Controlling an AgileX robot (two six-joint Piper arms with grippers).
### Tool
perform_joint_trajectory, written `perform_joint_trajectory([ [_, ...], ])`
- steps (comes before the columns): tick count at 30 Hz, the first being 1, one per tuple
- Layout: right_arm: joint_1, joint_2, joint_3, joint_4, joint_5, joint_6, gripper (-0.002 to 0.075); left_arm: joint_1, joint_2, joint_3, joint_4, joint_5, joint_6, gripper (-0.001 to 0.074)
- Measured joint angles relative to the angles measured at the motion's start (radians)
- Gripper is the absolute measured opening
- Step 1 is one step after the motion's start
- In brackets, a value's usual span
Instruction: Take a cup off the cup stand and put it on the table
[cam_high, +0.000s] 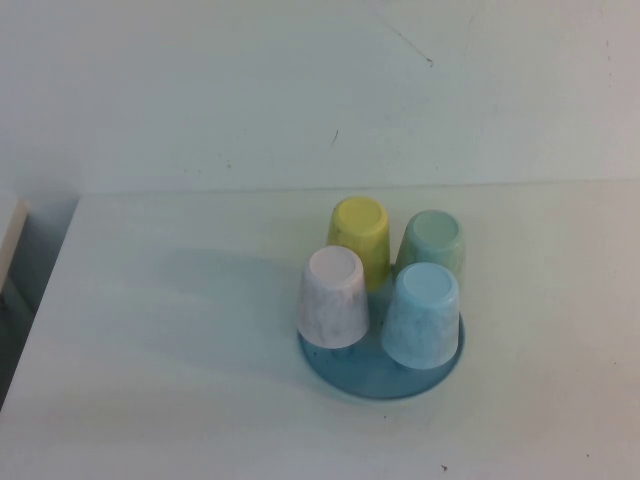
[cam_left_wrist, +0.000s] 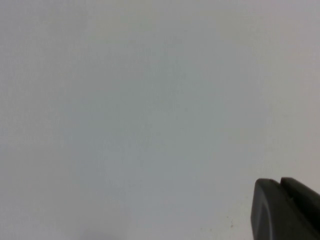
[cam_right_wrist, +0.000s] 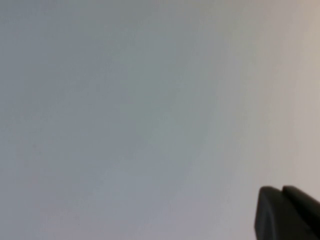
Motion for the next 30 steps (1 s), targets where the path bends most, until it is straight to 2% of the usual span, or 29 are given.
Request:
perform_joint_trajectory([
  [5, 0.0, 0.0, 0.0, 0.046, 0.031, 0.0, -0.0003, 0.0, 0.0, 0.0, -0.002, 0.025, -0.011, -0.0002],
  [11, 0.0, 0.0, 0.0, 0.046, 0.106, 0.0, -0.0003, 0.0, 0.0, 0.0, -0.004, 0.009, -0.188, -0.0002],
  [16, 0.0, 0.0, -0.118, 0.046, 0.469, 0.011, -0.0003, 0.0, 0.0, 0.0, 0.102, 0.027, -0.396, -0.0002],
  [20, 0.0, 0.01, -0.291, 0.039, 0.798, -0.015, -0.0003, 0.0, 0.0, -0.074, 0.225, 0.233, -0.51, -0.0002],
  [25, 0.0, 0.149, -0.478, 0.074, 1.118, -0.153, -0.0003, 0.0, 0.041, -0.258, 0.291, 0.473, -0.498, -0.0002],
  [30, 0.0, 0.377, -0.607, 0.283, 1.372, -0.452, -0.0003, 0.0, 0.2, -0.363, 0.236, 0.613, -0.361, -0.0002],
])
